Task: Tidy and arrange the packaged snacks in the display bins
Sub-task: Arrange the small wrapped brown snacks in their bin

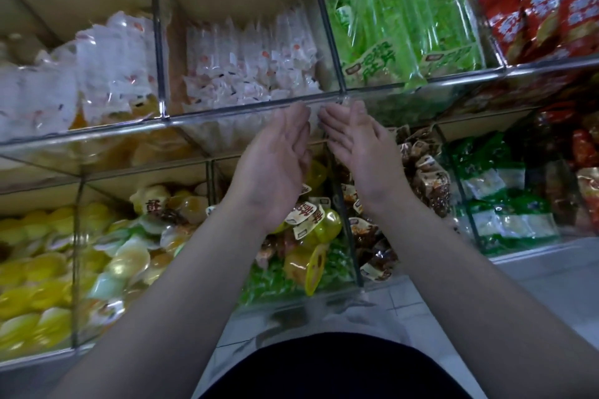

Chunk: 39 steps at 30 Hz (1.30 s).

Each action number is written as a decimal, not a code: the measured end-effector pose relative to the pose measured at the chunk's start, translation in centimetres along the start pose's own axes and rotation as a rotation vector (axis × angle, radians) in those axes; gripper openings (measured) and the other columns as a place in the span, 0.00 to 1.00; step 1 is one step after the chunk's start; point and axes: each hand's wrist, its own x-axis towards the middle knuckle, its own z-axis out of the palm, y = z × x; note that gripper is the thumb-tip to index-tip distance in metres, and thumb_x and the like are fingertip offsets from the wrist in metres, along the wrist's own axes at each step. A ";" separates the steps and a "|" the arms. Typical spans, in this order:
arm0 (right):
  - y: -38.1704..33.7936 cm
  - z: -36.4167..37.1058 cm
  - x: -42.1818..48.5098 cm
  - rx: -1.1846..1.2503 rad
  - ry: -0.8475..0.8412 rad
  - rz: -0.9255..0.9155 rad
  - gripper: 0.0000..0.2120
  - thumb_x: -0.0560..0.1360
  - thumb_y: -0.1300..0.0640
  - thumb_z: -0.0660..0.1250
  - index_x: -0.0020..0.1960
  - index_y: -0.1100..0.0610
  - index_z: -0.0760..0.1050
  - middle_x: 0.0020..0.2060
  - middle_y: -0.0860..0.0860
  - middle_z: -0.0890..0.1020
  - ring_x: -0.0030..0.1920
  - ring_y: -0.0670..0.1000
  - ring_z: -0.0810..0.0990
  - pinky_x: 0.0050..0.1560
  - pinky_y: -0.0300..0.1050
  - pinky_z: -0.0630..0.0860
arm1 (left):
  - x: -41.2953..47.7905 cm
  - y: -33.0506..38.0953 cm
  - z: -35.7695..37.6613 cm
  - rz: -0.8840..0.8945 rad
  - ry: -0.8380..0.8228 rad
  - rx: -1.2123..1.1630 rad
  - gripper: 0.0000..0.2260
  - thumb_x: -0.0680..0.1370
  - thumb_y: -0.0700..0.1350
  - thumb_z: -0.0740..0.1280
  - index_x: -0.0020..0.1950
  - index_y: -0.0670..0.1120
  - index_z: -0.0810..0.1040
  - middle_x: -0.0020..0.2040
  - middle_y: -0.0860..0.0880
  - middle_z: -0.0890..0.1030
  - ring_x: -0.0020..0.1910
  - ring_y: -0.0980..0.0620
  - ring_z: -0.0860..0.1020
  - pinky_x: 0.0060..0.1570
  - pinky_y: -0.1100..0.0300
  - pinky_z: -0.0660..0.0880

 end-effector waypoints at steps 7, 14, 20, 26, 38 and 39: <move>4.8 1.5 -1.2 -0.119 0.069 0.199 0.24 0.83 0.46 0.51 0.70 0.60 0.70 0.67 0.55 0.76 0.65 0.49 0.75 0.64 0.42 0.70 | -1.2 -2.2 -4.4 -0.083 0.071 -0.034 0.25 0.84 0.54 0.47 0.79 0.46 0.54 0.79 0.51 0.57 0.78 0.53 0.53 0.73 0.54 0.52; 8.2 1.6 -1.0 -0.247 0.142 0.325 0.24 0.83 0.45 0.52 0.70 0.59 0.70 0.67 0.53 0.75 0.66 0.50 0.74 0.70 0.49 0.68 | -0.9 -4.1 -7.0 -0.179 0.194 -0.092 0.26 0.84 0.54 0.51 0.80 0.47 0.52 0.80 0.49 0.51 0.79 0.50 0.50 0.76 0.49 0.49; 10.6 1.4 0.9 -0.409 0.160 0.439 0.27 0.81 0.39 0.52 0.72 0.54 0.69 0.69 0.52 0.72 0.69 0.54 0.70 0.71 0.56 0.65 | 0.4 -5.1 -8.2 -0.266 0.271 -0.158 0.29 0.83 0.56 0.53 0.80 0.47 0.48 0.80 0.46 0.48 0.79 0.46 0.47 0.75 0.48 0.48; 12.1 1.7 3.1 -0.386 0.142 0.577 0.30 0.80 0.37 0.53 0.73 0.55 0.67 0.71 0.54 0.71 0.70 0.56 0.70 0.71 0.58 0.65 | 2.5 -6.5 -9.3 -0.350 0.292 -0.231 0.27 0.83 0.56 0.51 0.79 0.46 0.53 0.78 0.42 0.58 0.78 0.45 0.55 0.76 0.46 0.49; 13.0 1.1 4.5 -0.440 0.105 0.490 0.14 0.82 0.49 0.59 0.44 0.49 0.81 0.46 0.45 0.80 0.57 0.51 0.78 0.64 0.51 0.73 | 4.9 -7.5 -10.5 -0.441 0.319 -0.295 0.28 0.83 0.57 0.47 0.76 0.40 0.62 0.74 0.42 0.68 0.75 0.47 0.62 0.64 0.50 0.63; 13.0 1.0 4.5 -0.421 0.109 0.484 0.14 0.82 0.50 0.60 0.43 0.49 0.81 0.43 0.42 0.80 0.55 0.50 0.78 0.64 0.51 0.73 | 4.8 -7.5 -10.4 -0.436 0.307 -0.312 0.28 0.84 0.57 0.46 0.76 0.40 0.62 0.74 0.43 0.68 0.75 0.48 0.62 0.62 0.51 0.64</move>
